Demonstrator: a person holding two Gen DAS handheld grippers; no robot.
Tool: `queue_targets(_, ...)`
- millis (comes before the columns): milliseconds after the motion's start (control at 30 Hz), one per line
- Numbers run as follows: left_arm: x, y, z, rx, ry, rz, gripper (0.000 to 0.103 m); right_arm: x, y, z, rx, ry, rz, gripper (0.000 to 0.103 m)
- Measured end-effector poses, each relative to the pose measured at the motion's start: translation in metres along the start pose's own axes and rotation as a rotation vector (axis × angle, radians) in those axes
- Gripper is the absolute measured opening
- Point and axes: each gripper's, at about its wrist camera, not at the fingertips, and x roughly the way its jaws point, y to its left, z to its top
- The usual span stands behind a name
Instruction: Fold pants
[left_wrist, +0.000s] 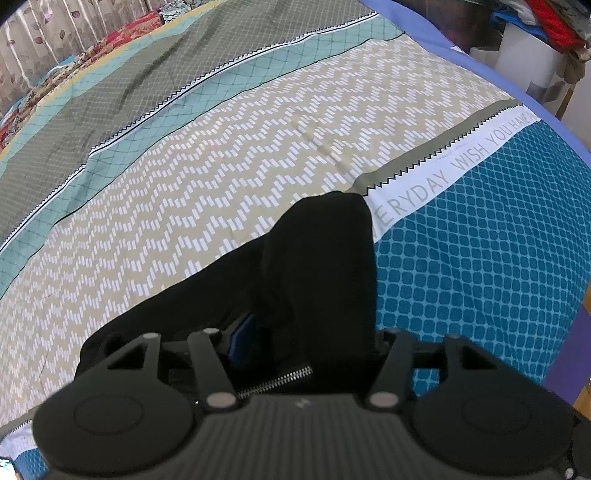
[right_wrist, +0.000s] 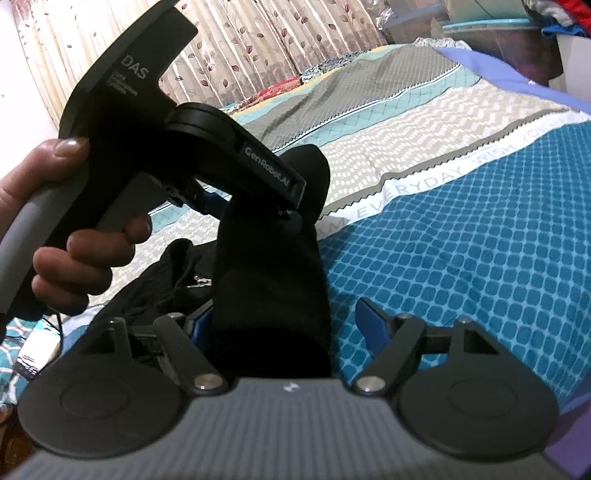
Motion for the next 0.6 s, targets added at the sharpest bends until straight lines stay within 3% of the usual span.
queue_targets(33, 0.001, 0.0, 0.001, 0.0, 0.004, -0.001, 0.057, 0.0, 0.001, 0.0, -0.015, 0.004, -0.003, 0.051)
queue_targets(67, 0.002, 0.0, 0.002, 0.002, 0.009, -0.003, 0.058, 0.001, 0.002, 0.0, -0.035, 0.018, -0.002, 0.021)
queue_targets(100, 0.003, 0.0, 0.003, 0.002, 0.013, -0.006, 0.058, 0.001, 0.003, 0.001, -0.05, 0.026, -0.005, 0.015)
queue_targets(300, 0.007, 0.001, 0.017, -0.025, 0.023, -0.025, 0.059, -0.007, 0.015, 0.0, -0.141, -0.018, -0.008, 0.013)
queue_targets(333, 0.007, 0.001, 0.019, -0.029, 0.023, -0.028, 0.055, -0.007, 0.016, -0.001, -0.144, -0.016, -0.01, 0.013)
queue_targets(400, 0.006, 0.003, 0.019, -0.038, 0.034, -0.062, 0.018, -0.008, 0.014, 0.001, -0.131, -0.012, -0.007, 0.013)
queue_targets(600, -0.03, 0.025, 0.008, -0.083, -0.04, -0.136, 0.015, -0.021, 0.025, 0.015, -0.114, -0.05, 0.061, 0.013)
